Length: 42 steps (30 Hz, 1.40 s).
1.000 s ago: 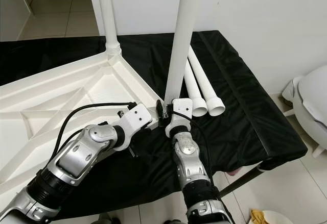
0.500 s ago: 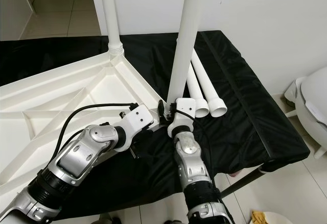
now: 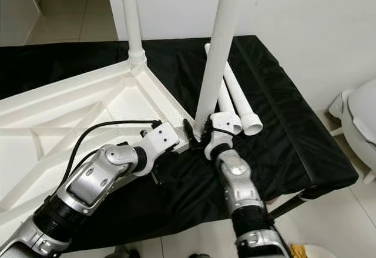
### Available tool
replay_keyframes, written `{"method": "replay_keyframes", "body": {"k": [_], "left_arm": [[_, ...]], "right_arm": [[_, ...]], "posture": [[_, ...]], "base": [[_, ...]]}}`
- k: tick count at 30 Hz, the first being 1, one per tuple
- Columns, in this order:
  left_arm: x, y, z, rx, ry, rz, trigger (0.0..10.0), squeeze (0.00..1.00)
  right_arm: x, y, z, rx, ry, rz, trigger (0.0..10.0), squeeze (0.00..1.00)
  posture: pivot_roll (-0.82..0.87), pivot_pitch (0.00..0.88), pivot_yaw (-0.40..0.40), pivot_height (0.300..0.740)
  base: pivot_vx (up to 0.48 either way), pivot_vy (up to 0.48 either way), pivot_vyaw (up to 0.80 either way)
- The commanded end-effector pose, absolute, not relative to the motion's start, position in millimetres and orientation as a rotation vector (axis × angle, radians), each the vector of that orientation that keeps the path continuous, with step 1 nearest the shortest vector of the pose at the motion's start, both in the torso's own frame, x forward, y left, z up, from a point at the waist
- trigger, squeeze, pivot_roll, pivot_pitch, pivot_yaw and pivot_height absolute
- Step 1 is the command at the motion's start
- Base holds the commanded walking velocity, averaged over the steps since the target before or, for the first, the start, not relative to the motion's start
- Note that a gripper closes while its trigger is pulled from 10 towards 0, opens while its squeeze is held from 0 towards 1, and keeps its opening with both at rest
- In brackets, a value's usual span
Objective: Building children table
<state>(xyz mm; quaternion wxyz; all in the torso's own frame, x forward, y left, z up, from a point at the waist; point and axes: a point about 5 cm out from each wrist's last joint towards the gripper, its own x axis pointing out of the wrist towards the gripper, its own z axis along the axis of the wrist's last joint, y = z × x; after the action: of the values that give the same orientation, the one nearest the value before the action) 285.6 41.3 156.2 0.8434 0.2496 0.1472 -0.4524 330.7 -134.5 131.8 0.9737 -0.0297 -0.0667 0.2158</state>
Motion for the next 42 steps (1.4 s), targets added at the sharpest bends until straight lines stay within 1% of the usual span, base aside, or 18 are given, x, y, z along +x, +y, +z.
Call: {"method": "replay_keyframes", "body": {"k": [1, 2, 4, 9, 10, 12, 13, 15, 16, 17, 25, 34, 36, 38, 39, 40, 41, 42], "left_arm": [[279, 34, 169, 0.554, 0.220, -1.009, 10.0, 0.00], [278, 35, 168, 0.559, 0.224, -1.011, 10.0, 0.00], [278, 36, 168, 0.561, 0.227, -1.011, 10.0, 0.00], [278, 37, 167, 0.564, 0.232, -1.015, 10.0, 0.00], [278, 37, 167, 0.564, 0.233, -1.014, 10.0, 0.00], [278, 37, 167, 0.564, 0.233, -1.014, 10.0, 0.00], [278, 37, 168, 0.561, 0.233, -1.013, 10.0, 0.00], [278, 37, 168, 0.560, 0.233, -1.012, 10.0, 0.00], [278, 38, 168, 0.560, 0.234, -1.012, 10.0, 0.00], [278, 38, 169, 0.561, 0.234, -1.012, 10.0, 0.00], [279, 41, 170, 0.566, 0.235, -1.001, 10.0, 0.00], [278, 40, 170, 0.560, 0.234, -1.001, 10.0, 0.00], [278, 40, 170, 0.560, 0.234, -1.001, 10.0, 0.00], [278, 40, 170, 0.558, 0.234, -1.000, 10.0, 0.00], [278, 40, 170, 0.558, 0.234, -1.000, 10.0, 0.00], [278, 39, 169, 0.557, 0.235, -1.003, 10.0, 0.00], [278, 39, 169, 0.557, 0.235, -1.003, 10.0, 0.00], [278, 39, 169, 0.558, 0.236, -1.005, 10.0, 0.00]], "right_arm": [[327, -137, 122, -0.060, -0.104, 0.538, 10.0, 0.00], [324, -140, 121, -0.066, -0.104, 0.608, 10.0, 0.00], [322, -141, 120, -0.068, -0.105, 0.652, 10.0, 0.00], [327, -154, 114, -0.110, -0.060, 0.682, 10.0, 0.00], [328, -156, 113, -0.108, -0.057, 0.692, 8.4, 0.00], [328, -156, 113, -0.108, -0.057, 0.692, 8.4, 0.00], [330, -159, 111, -0.107, -0.045, 0.703, 4.4, 0.00], [331, -160, 110, -0.111, -0.039, 0.706, 4.4, 0.00], [331, -162, 110, -0.115, -0.036, 0.712, 1.9, 0.00], [332, -164, 109, -0.127, -0.031, 0.707, 0.0, 0.00], [334, -167, 105, -0.113, -0.011, 0.690, 0.0, 0.00], [335, -150, 103, -0.075, -0.037, 0.571, 0.0, 0.00], [335, -150, 103, -0.075, -0.037, 0.571, 0.0, 0.00], [335, -140, 104, -0.028, -0.039, 0.466, 0.0, 0.00], [335, -140, 104, -0.028, -0.039, 0.466, 0.0, 0.00], [335, -134, 107, -0.004, -0.052, 0.367, 0.0, 0.00], [335, -134, 107, -0.004, -0.052, 0.367, 0.0, 0.00], [335, -131, 110, 0.004, -0.060, 0.312, 0.0, 0.00]], "posture": [[-0.01, 0.074, -0.008, 0.740], [-0.01, 0.075, -0.006, 0.740], [-0.01, 0.075, -0.006, 0.740], [-0.01, 0.084, 0.006, 0.740], [-0.01, 0.086, 0.007, 0.740], [-0.01, 0.086, 0.007, 0.740], [0.00, 0.090, 0.013, 0.740], [0.00, 0.090, 0.013, 0.740], [0.00, 0.090, 0.013, 0.740], [0.00, 0.093, 0.016, 0.740], [0.01, 0.096, 0.013, 0.740], [0.00, 0.101, 0.012, 0.740], [0.00, 0.101, 0.012, 0.740], [0.00, 0.104, 0.010, 0.740], [0.00, 0.104, 0.010, 0.740], [-0.01, 0.105, 0.010, 0.740], [-0.01, 0.105, 0.010, 0.740], [-0.01, 0.105, 0.010, 0.740]], "base": [[0.000, 0.000, 0.00], [0.000, 0.000, 0.00], [0.000, 0.000, 0.00], [0.000, 0.000, 0.00], [0.000, 0.000, 0.00], [0.000, 0.000, 0.00], [0.000, 0.000, 0.00], [0.000, 0.000, 0.00], [0.000, 0.000, 0.00], [0.000, 0.000, 0.00], [0.000, 0.000, 0.00], [0.000, 0.000, 0.00], [0.000, 0.000, 0.00], [0.000, 0.000, 0.00], [0.000, 0.000, 0.00], [0.000, 0.000, 0.00], [0.000, 0.000, 0.00], [0.000, 0.000, 0.00]]}}
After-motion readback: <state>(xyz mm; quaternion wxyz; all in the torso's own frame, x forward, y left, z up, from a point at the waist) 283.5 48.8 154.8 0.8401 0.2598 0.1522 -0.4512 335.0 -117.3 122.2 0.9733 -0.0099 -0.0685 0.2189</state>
